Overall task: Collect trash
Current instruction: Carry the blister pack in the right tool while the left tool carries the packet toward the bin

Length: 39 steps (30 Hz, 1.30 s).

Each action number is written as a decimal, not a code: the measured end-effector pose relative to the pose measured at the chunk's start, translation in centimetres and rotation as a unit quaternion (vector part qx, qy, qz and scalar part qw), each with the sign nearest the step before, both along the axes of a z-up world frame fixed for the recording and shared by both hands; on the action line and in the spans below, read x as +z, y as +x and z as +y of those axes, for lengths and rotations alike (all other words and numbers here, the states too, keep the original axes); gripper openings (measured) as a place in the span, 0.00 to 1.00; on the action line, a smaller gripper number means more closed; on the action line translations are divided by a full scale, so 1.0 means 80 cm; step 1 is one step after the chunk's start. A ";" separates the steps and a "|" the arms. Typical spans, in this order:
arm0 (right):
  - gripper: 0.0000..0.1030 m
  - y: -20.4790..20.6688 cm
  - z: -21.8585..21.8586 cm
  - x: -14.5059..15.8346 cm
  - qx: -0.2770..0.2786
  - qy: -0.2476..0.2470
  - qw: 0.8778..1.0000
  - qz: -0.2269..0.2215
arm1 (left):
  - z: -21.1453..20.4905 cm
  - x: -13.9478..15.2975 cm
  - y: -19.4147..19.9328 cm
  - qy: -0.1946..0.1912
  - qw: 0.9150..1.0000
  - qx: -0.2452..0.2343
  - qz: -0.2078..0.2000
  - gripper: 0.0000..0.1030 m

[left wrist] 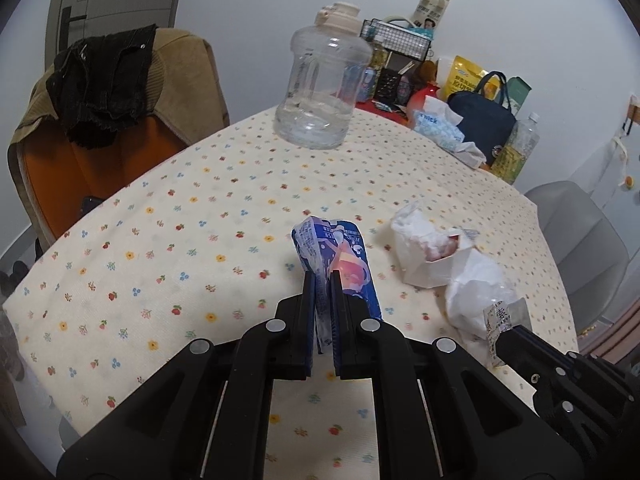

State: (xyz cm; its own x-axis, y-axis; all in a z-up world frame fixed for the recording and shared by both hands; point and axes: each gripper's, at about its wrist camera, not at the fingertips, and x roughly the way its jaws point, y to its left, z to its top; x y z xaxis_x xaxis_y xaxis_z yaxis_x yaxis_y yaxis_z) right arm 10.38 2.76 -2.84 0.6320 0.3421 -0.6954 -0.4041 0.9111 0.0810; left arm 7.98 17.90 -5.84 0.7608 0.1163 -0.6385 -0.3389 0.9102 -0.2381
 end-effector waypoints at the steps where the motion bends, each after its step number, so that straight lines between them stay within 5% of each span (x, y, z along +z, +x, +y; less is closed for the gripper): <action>1: 0.04 -0.003 -0.004 0.004 -0.002 0.003 1.000 -0.003 | -0.007 0.006 -0.002 0.004 1.000 -0.004 -0.004 0.07; 18: 0.04 -0.036 -0.142 0.052 -0.089 0.043 0.994 -0.047 | -0.127 0.062 -0.006 0.049 0.995 -0.083 -0.033 0.07; 39: 0.04 -0.046 -0.353 0.040 -0.234 0.074 0.968 -0.050 | -0.338 0.071 0.039 0.093 0.970 -0.225 -0.025 0.07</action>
